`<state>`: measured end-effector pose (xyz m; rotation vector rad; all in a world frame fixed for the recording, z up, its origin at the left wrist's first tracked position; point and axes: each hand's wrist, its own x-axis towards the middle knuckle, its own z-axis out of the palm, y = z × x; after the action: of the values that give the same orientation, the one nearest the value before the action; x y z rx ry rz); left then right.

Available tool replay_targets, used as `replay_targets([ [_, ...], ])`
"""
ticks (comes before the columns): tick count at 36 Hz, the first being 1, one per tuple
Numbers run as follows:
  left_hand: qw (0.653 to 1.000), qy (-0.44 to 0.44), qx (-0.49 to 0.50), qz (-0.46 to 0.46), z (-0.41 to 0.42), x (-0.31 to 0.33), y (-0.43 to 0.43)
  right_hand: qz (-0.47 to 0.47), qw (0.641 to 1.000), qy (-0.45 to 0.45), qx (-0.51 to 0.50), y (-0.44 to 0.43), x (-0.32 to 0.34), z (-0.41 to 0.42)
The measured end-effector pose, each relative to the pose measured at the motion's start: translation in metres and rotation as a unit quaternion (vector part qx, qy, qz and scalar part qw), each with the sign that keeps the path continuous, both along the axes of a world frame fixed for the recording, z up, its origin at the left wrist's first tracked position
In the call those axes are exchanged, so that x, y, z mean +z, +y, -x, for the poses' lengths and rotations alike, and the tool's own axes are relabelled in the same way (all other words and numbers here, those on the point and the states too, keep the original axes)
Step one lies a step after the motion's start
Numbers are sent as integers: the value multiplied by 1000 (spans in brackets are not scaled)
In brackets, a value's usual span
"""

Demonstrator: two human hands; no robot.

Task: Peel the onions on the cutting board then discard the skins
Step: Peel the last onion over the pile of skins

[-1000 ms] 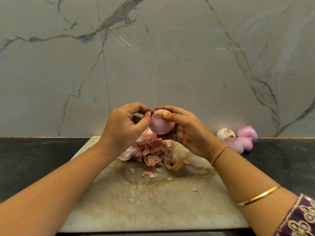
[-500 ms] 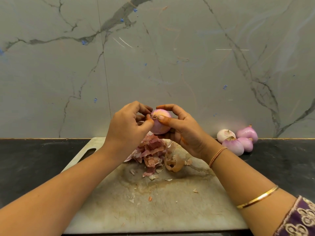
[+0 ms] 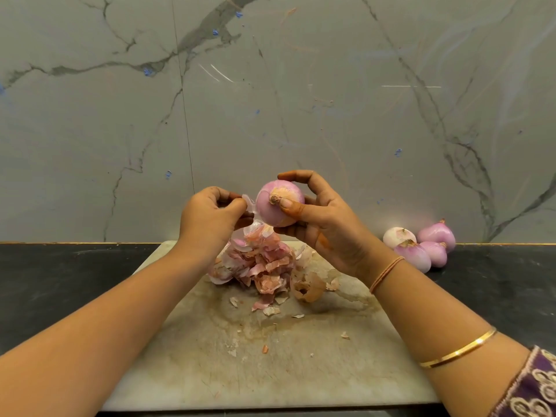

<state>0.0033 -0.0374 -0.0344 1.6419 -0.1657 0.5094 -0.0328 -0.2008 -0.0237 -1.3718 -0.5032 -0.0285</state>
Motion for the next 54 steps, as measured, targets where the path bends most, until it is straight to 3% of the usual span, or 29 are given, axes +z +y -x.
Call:
replay_targets([
  [10,986,49,62,-144,-9,-5,16,-85,994,36,52,-4,8,5],
  [16,979,-16,34,-202,1,-1,9,-29,994,106,-26,-4,-2,-2],
  [25,970,-149,-75,-177,17,4,0,-5,990,128,-56,-3,-3,-3],
  [39,967,-167,-103,-164,20,5,-1,42,993,76,-79,0,-7,-7],
  [45,937,-234,-68,-250,18,3,1,113,985,18,-128,0,-6,-8],
  [54,880,-327,16,-344,19,3,-1,142,981,-16,-132,2,-6,-9],
])
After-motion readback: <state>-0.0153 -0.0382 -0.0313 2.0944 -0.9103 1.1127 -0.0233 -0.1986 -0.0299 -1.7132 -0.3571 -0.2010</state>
